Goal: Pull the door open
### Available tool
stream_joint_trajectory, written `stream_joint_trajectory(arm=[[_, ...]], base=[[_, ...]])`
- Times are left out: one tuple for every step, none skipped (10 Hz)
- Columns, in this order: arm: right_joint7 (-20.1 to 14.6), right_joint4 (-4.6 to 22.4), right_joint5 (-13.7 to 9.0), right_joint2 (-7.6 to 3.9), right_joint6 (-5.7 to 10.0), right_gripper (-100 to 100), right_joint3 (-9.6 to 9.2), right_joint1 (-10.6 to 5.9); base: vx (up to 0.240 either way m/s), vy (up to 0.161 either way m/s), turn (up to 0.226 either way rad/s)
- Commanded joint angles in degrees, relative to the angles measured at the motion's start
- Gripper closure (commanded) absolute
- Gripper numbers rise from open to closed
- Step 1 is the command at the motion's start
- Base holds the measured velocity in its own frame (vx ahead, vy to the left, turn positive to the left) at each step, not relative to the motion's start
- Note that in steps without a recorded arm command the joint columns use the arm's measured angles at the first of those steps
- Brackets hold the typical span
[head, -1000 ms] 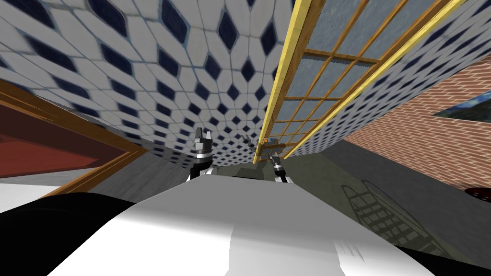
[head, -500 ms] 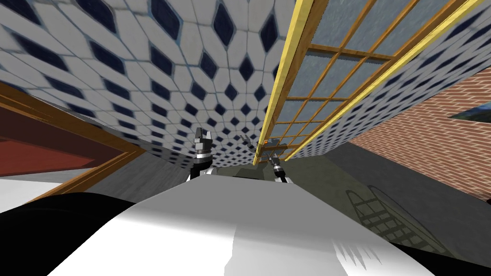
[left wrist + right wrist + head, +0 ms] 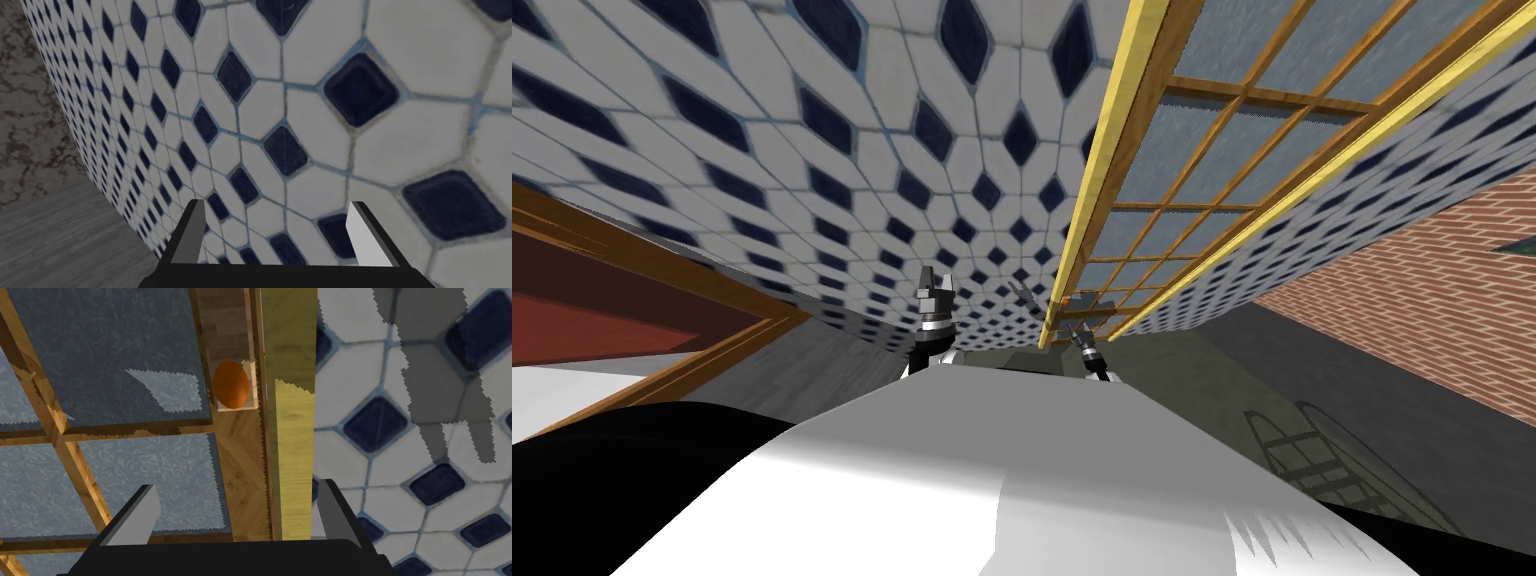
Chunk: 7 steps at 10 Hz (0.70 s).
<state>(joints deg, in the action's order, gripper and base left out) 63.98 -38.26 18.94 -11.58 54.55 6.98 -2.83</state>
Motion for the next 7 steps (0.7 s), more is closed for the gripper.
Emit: stream_joint_trajectory(arm=[[1.2, 2.0, 0.4, -0.11, 0.57, -100, 0.09, -0.66], [1.6, 2.7, 0.5, -0.16, 0.73, -100, 0.12, -0.87], [2.5, 4.2, 0.7, -0.26, 1.07, -100, 0.18, -1.34], [2.1, 4.2, 0.5, -0.25, 1.20, -100, 0.24, -1.54], [2.1, 3.8, 1.0, -0.03, 1.26, -100, 0.32, -1.17], [2.1, 3.6, 1.1, 0.07, 1.23, -100, 0.35, -0.99], [2.0, 3.0, 1.5, 0.29, 1.16, -100, 0.42, -0.58]], base=[[0.065, -0.060, 0.040], [0.058, -0.044, 0.035], [0.070, -0.052, 0.043], [0.033, -0.028, 0.014], [0.108, 0.038, 0.001], [0.147, 0.078, 0.000], [0.178, 0.098, -0.006]])
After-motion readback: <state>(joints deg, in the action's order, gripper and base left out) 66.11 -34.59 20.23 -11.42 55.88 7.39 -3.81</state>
